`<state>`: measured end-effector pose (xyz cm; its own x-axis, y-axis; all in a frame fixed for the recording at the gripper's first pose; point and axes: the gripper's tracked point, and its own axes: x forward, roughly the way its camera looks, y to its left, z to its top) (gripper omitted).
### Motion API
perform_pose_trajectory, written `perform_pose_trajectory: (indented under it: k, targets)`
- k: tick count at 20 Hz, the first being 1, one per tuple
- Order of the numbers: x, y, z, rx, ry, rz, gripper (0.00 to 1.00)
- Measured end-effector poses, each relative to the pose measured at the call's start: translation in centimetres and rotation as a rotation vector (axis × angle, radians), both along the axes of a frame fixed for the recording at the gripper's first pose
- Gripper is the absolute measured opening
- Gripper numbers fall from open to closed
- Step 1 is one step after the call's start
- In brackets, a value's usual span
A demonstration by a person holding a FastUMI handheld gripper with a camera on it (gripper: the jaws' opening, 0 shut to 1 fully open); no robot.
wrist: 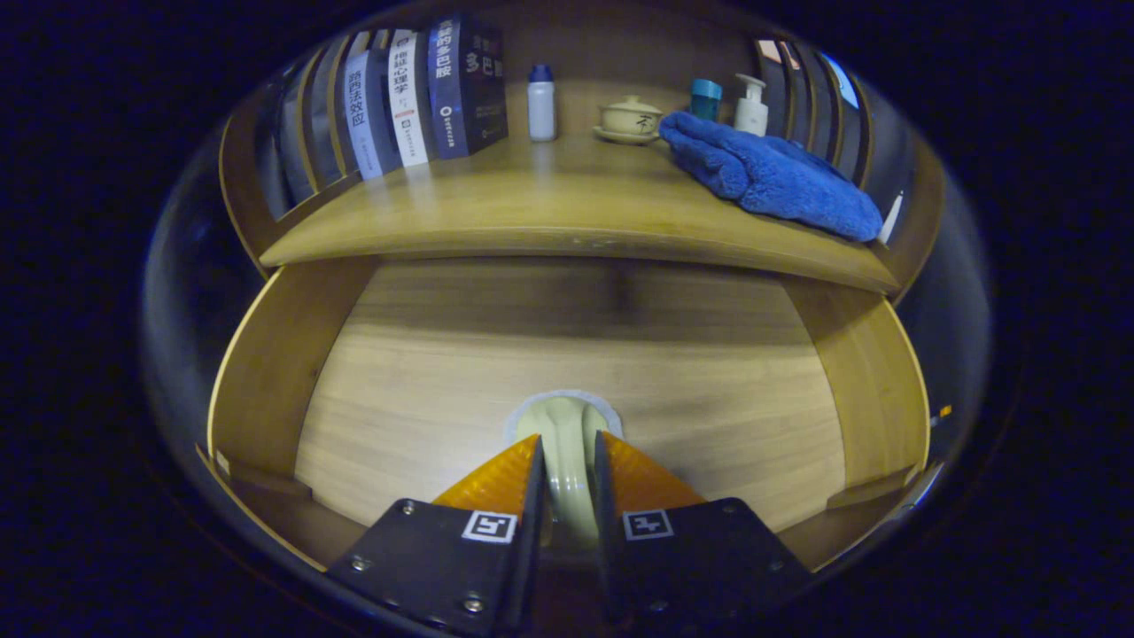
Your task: Pull open the drawer, take out the items inside it, and place them on the countertop above the cabinet.
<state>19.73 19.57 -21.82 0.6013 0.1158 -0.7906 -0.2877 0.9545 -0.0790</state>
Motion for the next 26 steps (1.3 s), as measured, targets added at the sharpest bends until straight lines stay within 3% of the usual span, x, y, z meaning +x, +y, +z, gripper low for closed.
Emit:
perform_pose_trajectory:
  k: [1,6,10,16,19,26]
  targets:
    - [0.2,0.2,0.8,-0.006,-0.02,0.004,0.12]
    - [0.5,0.7,4.0,0.004,-0.105,-0.009,0.12]
    - [1.3,2.4,9.2,0.064,-0.245,-0.01,0.12]
    - [7.1,4.7,16.4,0.159,-0.453,-0.043,0.12]
    - [10.1,5.2,16.6,0.177,-0.487,-0.053,0.12]
    - [14.0,5.8,15.4,0.144,-0.544,0.007,0.12]
